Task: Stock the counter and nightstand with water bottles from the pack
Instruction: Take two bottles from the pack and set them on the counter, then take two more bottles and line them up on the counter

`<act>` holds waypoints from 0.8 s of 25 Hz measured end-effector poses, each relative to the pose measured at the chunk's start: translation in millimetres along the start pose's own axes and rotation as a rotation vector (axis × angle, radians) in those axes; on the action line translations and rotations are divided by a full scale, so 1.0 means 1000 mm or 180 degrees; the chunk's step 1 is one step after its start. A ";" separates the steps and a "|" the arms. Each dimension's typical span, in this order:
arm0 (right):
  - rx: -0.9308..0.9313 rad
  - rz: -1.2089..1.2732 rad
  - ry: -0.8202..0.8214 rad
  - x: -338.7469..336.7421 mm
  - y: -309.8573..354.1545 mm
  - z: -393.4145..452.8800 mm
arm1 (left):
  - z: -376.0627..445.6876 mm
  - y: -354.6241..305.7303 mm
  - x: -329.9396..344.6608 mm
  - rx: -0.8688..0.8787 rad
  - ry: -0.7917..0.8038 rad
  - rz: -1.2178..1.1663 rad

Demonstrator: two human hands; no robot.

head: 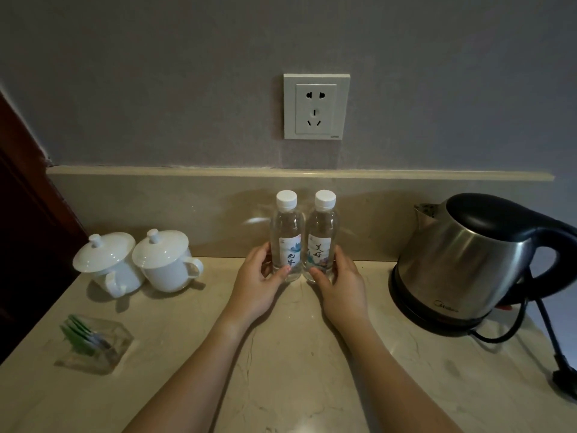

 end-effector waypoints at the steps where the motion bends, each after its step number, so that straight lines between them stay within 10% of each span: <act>1: -0.0034 -0.0026 0.0014 0.000 0.000 0.000 | 0.000 -0.001 0.001 0.0018 0.0025 0.0013; 15: 0.0397 -0.0089 -0.0188 -0.018 0.004 -0.018 | -0.031 -0.012 -0.025 -0.0184 -0.0373 -0.0003; 20: -0.1031 0.0795 0.0114 0.009 0.136 -0.088 | -0.081 -0.076 -0.162 0.0257 -0.1420 0.0076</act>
Point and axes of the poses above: each hand's wrist, its own z-axis towards the middle knuckle, its own x-axis out of the palm, y = z × x, the point moved 6 cm from there along z, towards the middle knuckle, and after that the axes turned 15 degrees about -y, right-handed, at the moved point
